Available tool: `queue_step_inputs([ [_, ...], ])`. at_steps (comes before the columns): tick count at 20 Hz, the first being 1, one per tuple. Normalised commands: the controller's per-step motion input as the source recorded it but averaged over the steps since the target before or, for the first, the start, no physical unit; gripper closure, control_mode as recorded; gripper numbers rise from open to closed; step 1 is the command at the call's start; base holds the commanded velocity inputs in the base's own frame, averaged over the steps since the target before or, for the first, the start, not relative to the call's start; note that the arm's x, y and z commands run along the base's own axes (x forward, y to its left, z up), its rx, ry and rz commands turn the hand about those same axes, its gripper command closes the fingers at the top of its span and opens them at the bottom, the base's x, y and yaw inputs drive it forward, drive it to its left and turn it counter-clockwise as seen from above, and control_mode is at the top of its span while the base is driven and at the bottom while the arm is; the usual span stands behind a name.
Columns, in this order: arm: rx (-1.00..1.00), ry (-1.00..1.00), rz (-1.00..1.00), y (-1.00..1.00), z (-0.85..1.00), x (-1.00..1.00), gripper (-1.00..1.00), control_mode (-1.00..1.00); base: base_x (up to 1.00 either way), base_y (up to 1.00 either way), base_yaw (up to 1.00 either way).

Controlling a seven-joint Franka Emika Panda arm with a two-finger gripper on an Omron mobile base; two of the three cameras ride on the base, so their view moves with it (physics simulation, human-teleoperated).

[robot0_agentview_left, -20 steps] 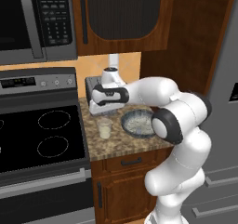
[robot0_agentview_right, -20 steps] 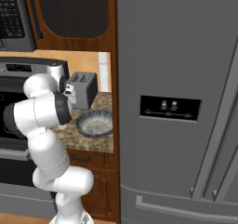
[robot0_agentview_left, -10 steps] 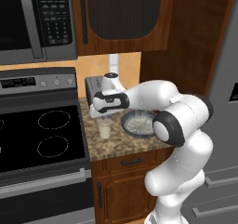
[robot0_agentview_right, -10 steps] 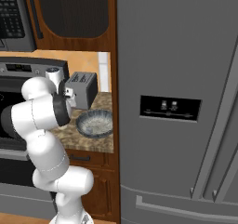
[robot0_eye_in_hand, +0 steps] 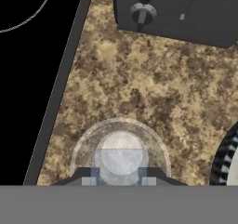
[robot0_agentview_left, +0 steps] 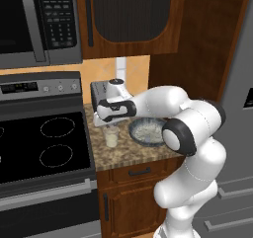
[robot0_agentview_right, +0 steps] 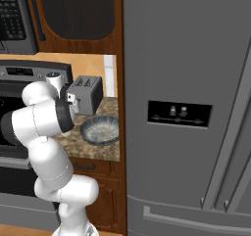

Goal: Grab a lemon wedge from the fridge and one ice cube from the ice bowl, and put them in the glass of lemonade.

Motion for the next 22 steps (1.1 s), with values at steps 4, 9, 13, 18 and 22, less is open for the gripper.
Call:
queue_step_inputs([
  [4,0.0,0.0,0.0,0.0,-0.06,0.0,1.0,-1.0,0.0,0.0,0.0],
  [9,0.0,0.0,0.0,0.0,0.0,0.0,-1.0,-1.0,0.0,0.0,0.0],
  [13,0.0,0.0,0.0,0.0,0.0,0.0,-1.0,-1.0,0.0,0.0,0.0],
  [18,0.0,0.0,0.0,0.0,0.01,-0.04,-1.0,-1.0,0.0,0.0,0.0],
  [22,0.03,-0.04,0.0,-0.06,0.12,-0.34,-1.0,-1.0,0.0,0.0,0.0],
])
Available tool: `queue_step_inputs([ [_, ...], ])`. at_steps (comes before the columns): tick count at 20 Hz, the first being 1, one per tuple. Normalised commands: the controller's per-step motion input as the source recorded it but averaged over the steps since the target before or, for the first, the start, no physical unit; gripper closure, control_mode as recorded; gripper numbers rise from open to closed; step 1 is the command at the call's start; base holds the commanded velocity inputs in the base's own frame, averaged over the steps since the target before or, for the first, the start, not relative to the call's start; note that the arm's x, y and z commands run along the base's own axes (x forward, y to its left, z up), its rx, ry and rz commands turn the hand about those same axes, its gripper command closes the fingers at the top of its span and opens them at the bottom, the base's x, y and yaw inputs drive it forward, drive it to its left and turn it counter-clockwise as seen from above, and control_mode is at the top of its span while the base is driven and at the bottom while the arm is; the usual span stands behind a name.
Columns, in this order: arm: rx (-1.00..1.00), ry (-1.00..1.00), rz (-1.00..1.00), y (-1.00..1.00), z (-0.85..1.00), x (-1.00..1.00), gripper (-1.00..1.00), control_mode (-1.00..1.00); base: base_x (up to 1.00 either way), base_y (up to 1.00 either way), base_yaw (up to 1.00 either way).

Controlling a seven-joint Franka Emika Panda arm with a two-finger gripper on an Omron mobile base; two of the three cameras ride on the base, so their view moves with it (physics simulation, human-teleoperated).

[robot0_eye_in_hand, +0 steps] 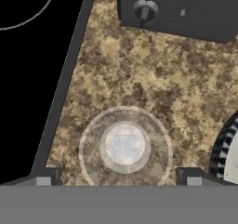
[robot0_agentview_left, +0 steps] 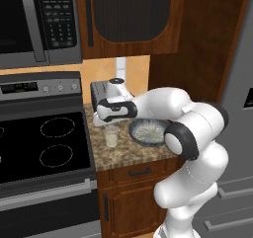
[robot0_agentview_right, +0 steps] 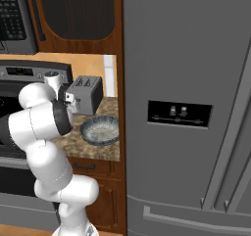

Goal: Grab a lemon wedge from the fridge and one ice cube from the ice bowl, and put them in the glass of lemonade.

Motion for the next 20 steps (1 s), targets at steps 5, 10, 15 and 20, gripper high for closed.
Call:
queue_step_inputs([
  [5,0.03,-0.12,0.0,-0.15,0.01,-0.34,-1.0,-1.0,0.0,0.0,0.0],
  [10,0.04,-0.1,0.0,-0.31,0.01,-0.27,-1.0,-1.0,0.0,0.0,0.0],
  [15,0.15,-0.01,0.0,-0.79,0.12,-0.46,-1.0,-1.0,0.0,0.0,0.0],
  [20,0.01,0.03,-0.07,-0.78,0.89,-0.5,-1.0,-1.0,0.0,0.0,0.0],
])
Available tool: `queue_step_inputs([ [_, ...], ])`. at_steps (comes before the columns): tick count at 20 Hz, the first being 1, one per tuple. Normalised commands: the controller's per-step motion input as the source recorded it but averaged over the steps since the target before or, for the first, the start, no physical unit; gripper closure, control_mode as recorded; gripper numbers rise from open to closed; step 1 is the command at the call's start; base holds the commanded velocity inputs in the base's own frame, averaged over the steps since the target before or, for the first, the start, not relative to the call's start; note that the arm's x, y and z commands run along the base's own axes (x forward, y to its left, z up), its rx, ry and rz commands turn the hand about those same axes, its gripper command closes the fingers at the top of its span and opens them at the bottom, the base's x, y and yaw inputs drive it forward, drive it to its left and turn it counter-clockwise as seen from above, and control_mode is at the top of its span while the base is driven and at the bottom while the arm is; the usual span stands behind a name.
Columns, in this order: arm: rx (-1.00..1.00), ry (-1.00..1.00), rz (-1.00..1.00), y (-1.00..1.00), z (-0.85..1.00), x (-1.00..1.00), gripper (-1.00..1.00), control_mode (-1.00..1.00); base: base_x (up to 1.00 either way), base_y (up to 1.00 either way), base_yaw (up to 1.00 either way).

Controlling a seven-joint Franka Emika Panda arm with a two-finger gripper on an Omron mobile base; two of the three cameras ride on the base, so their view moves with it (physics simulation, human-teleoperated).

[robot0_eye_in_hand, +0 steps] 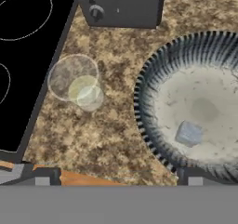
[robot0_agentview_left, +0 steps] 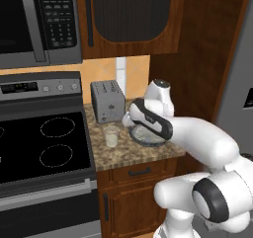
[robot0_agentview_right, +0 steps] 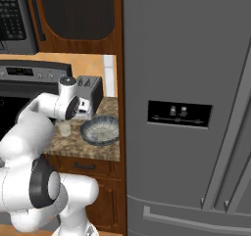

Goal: Grab a lemon wedge from the fridge and one ice cube from the ice bowl, and put them in the glass of lemonade.

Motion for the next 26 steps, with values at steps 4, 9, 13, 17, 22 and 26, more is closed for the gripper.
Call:
queue_step_inputs([
  [4,0.0,0.17,-0.24,-0.36,0.5,-0.95,-1.0,-1.0,0.0,0.0,0.0],
  [9,0.0,0.09,-0.19,-0.36,0.03,-1.0,-1.0,-1.0,0.0,0.0,0.0],
  [13,0.0,0.02,-0.13,-0.32,-0.01,-0.4,-1.0,-1.0,0.0,0.0,0.0],
  [17,-0.05,-0.09,-0.1,-0.29,0.07,-0.17,-1.0,-1.0,0.0,0.0,0.0],
  [22,-0.1,-0.04,0.0,-0.12,0.32,-0.39,-1.0,-1.0,0.0,0.0,0.0],
  [26,0.0,0.0,0.0,0.0,0.0,0.0,-1.0,-1.0,0.0,0.0,0.0],
])
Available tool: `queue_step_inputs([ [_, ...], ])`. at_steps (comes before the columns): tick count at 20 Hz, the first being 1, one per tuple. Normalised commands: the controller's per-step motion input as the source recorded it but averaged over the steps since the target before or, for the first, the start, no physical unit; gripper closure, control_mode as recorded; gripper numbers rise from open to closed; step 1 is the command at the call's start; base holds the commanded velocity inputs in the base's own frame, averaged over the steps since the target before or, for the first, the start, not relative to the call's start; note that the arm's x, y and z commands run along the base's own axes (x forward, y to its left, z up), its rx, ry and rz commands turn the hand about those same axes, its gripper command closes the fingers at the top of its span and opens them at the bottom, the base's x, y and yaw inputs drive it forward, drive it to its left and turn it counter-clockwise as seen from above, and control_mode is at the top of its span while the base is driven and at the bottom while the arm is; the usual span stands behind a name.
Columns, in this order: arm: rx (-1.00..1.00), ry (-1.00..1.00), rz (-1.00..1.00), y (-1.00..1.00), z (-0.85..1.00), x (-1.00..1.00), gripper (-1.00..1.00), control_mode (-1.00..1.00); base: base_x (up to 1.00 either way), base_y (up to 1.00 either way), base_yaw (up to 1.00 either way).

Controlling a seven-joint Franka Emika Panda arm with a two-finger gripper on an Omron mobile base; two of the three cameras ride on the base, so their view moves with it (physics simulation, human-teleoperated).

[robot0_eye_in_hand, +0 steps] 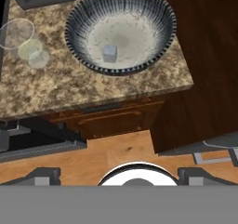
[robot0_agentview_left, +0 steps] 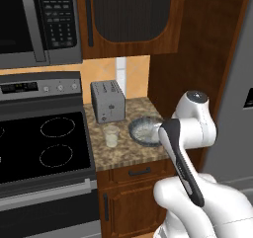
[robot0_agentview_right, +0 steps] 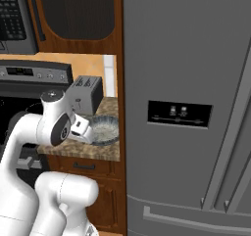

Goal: Grab a lemon wedge from the fridge and one ice cube from the ice bowl, and put them in the glass of lemonade.

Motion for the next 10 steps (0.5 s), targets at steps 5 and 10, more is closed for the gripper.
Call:
queue_step_inputs([
  [5,0.0,0.0,0.0,0.0,0.0,0.0,-1.0,1.0,-0.14,0.0,0.0],
  [10,0.0,0.0,0.0,0.0,0.0,0.0,-1.0,1.0,-0.98,0.02,0.0],
])
